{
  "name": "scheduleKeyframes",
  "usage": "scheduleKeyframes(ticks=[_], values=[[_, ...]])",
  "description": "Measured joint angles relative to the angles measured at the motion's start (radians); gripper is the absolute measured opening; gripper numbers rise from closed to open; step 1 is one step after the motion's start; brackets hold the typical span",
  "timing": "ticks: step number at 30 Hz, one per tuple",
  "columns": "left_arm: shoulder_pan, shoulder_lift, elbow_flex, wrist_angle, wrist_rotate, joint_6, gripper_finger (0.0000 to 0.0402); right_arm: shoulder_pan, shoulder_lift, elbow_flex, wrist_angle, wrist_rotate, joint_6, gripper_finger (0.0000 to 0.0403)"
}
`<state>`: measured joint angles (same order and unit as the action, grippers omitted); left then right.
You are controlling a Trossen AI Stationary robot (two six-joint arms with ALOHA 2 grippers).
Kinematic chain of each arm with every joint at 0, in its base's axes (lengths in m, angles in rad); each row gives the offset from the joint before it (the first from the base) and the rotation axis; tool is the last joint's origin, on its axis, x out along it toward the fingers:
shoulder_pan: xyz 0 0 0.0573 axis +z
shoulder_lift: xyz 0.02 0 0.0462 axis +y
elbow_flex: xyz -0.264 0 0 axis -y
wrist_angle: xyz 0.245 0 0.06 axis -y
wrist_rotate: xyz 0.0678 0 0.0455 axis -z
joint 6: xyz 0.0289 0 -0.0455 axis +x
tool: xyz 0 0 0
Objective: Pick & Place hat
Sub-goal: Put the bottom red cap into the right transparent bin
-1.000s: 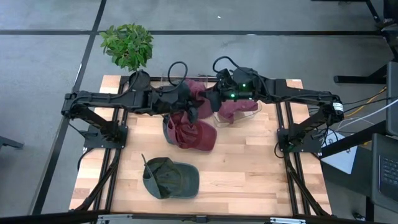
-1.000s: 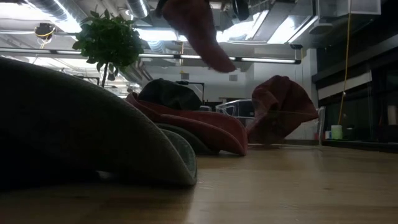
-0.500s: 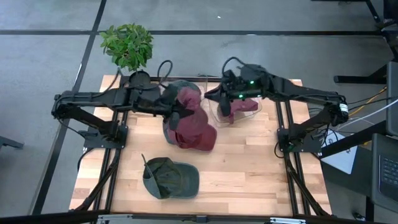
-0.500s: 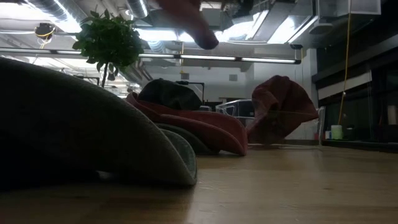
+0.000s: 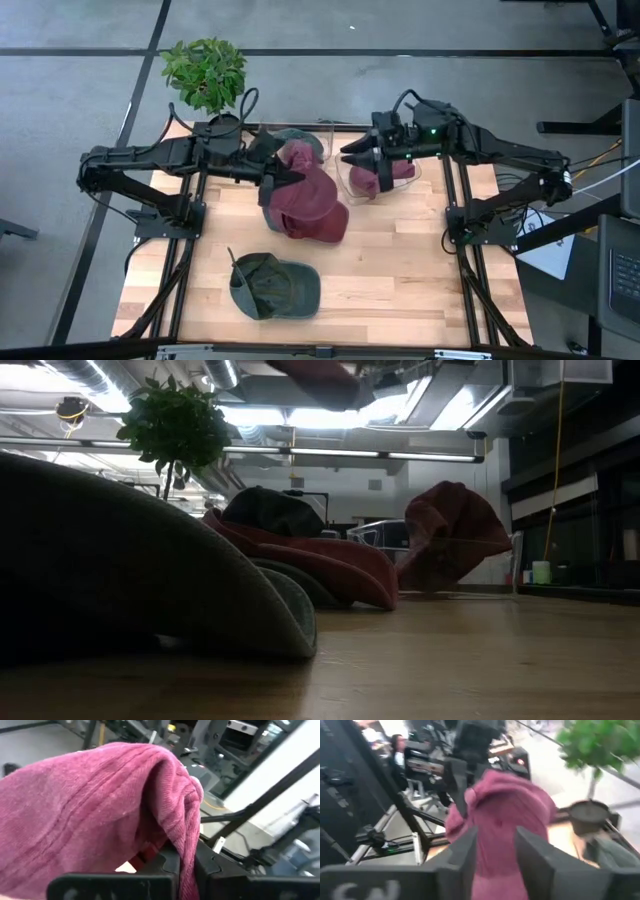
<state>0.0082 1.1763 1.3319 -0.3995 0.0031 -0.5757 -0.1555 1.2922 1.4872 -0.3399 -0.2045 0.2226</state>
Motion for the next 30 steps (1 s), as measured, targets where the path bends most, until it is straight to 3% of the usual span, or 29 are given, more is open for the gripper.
scheduleKeyframes(ticks=[7,13,23,27,30], values=[[0.000,0.007,0.000,0.043,0.140,0.011,0.0008,0.008,0.040,0.000,0.118,-0.055,-0.105,0.0253],[0.000,0.008,0.000,0.113,0.155,0.046,0.0006,0.009,0.085,0.000,0.144,-0.060,-0.147,0.0288],[0.000,0.008,0.000,0.142,0.210,0.048,0.0007,0.009,0.138,0.000,0.194,-0.085,-0.149,0.0268],[0.000,0.008,0.000,0.142,0.210,0.048,0.0009,0.009,0.138,0.000,0.193,-0.088,-0.149,0.0223],[0.000,0.008,0.000,0.140,0.209,0.048,0.0009,0.009,0.138,0.000,0.191,-0.118,-0.147,0.0162]])
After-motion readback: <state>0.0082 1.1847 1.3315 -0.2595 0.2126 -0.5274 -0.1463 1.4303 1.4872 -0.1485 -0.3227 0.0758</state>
